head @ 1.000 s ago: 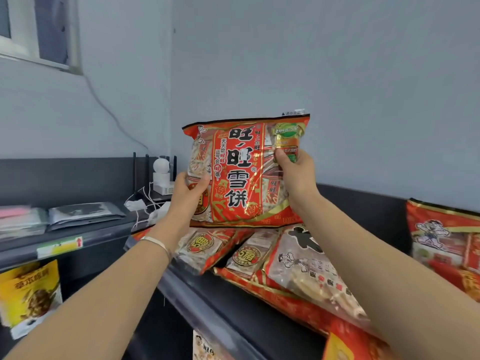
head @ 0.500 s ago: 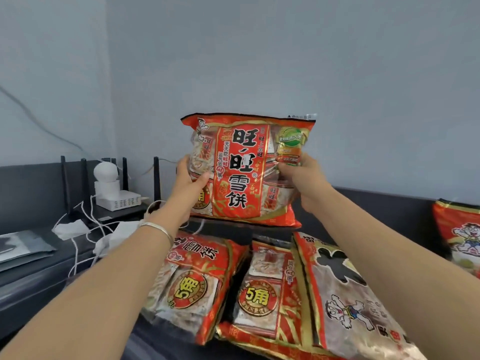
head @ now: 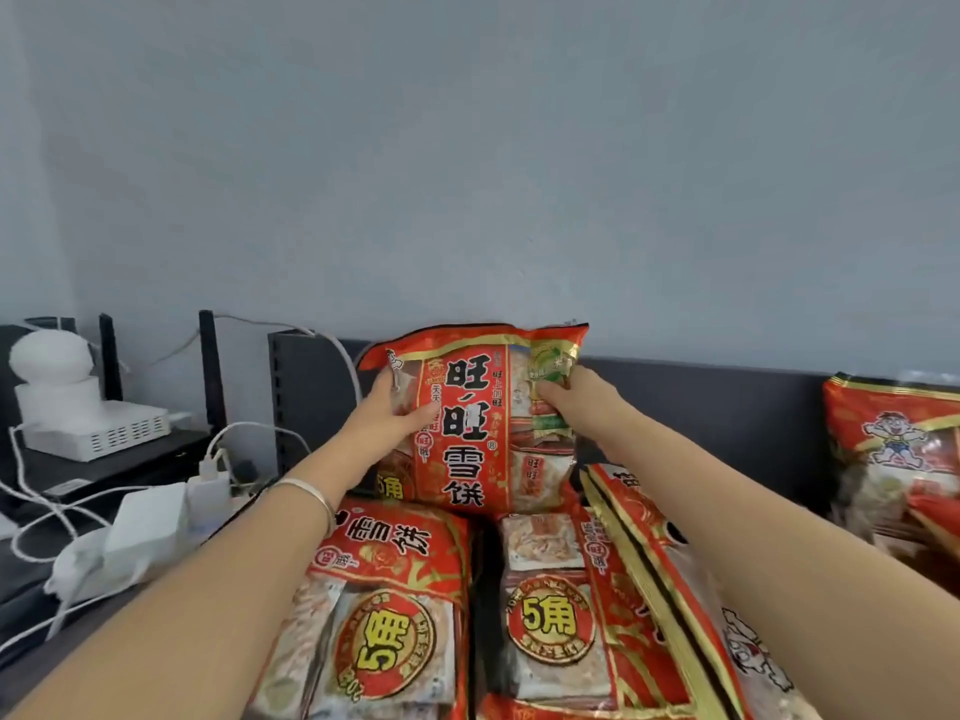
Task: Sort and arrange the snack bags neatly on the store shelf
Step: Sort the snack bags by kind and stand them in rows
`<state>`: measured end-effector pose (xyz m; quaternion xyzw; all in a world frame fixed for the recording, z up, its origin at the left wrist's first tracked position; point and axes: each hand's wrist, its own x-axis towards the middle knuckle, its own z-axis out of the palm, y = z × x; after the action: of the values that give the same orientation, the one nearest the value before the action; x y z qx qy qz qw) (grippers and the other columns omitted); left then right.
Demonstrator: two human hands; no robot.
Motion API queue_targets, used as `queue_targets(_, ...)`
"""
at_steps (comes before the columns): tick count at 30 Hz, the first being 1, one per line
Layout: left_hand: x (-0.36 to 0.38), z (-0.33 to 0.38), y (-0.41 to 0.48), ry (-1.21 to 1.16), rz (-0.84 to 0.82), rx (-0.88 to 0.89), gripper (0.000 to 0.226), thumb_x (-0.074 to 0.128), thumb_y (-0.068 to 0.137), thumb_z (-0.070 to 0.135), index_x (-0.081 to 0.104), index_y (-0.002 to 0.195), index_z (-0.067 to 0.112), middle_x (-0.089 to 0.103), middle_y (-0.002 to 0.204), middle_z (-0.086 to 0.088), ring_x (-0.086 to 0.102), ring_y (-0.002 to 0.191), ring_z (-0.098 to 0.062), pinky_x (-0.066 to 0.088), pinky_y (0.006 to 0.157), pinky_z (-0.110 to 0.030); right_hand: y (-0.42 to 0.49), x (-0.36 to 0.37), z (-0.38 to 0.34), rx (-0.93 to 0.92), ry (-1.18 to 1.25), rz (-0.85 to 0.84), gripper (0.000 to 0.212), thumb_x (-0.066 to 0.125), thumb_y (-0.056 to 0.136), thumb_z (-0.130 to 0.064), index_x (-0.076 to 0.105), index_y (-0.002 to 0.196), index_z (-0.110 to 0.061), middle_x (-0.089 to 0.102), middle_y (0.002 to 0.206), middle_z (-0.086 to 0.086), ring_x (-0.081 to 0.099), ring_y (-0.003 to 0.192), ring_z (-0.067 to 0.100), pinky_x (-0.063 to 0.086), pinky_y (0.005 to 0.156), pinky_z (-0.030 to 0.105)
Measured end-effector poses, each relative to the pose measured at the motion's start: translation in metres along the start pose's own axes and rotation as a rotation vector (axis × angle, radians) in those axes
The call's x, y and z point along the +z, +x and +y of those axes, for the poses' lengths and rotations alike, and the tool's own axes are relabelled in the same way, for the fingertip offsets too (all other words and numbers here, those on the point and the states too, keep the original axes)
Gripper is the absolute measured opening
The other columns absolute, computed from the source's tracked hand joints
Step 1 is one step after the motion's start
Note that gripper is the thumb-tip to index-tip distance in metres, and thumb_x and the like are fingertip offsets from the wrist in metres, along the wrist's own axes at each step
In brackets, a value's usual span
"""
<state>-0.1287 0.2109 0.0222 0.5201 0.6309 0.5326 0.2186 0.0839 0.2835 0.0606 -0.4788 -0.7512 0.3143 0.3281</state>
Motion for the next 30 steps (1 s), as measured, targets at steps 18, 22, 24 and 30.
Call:
queue_targets(18,0.011,0.016,-0.014,0.255,0.212,0.009,0.076,0.061,0.089,0.028,0.016,0.148,0.011,0.031,0.149,-0.014,0.037,0.134,-0.031,0.035,0.104,-0.040,-0.021,-0.031,0.016,0.005,-0.466,0.046,0.034,0.054,0.092,-0.048,0.058,0.094,-0.014,0.067,0.089,0.002,0.065,0.073,0.019,0.053,0.067,0.033)
queue_targets(22,0.009,0.023,-0.038,0.356,0.256,0.029,0.060,0.059,0.090,0.029,0.030,0.141,0.015,0.036,0.143,-0.013,0.046,0.124,-0.030,0.040,0.095,-0.037,-0.041,-0.030,0.006,-0.126,-0.768,0.221,0.028,0.045,0.094,-0.039,0.056,0.079,-0.018,0.058,0.075,-0.002,0.055,0.064,0.015,0.033,0.050,0.023)
queue_targets(24,0.005,0.025,-0.052,0.416,0.262,0.033,0.052,0.058,0.090,0.031,0.038,0.135,0.016,0.041,0.139,-0.012,0.048,0.120,-0.027,0.039,0.089,-0.033,-0.053,-0.027,-0.003,-0.212,-0.871,0.295,0.028,0.043,0.093,-0.031,0.049,0.069,-0.018,0.054,0.069,-0.002,0.053,0.061,0.017,0.031,0.049,0.023)
queue_targets(30,-0.009,0.029,-0.100,0.529,0.242,-0.011,0.035,0.055,0.092,0.031,0.051,0.123,0.016,0.054,0.127,-0.008,0.051,0.116,-0.022,0.040,0.088,-0.032,-0.086,0.000,-0.029,-0.436,-0.821,0.069,0.027,0.048,0.092,-0.040,0.060,0.083,-0.017,0.059,0.079,0.000,0.058,0.070,0.019,0.042,0.055,0.028)
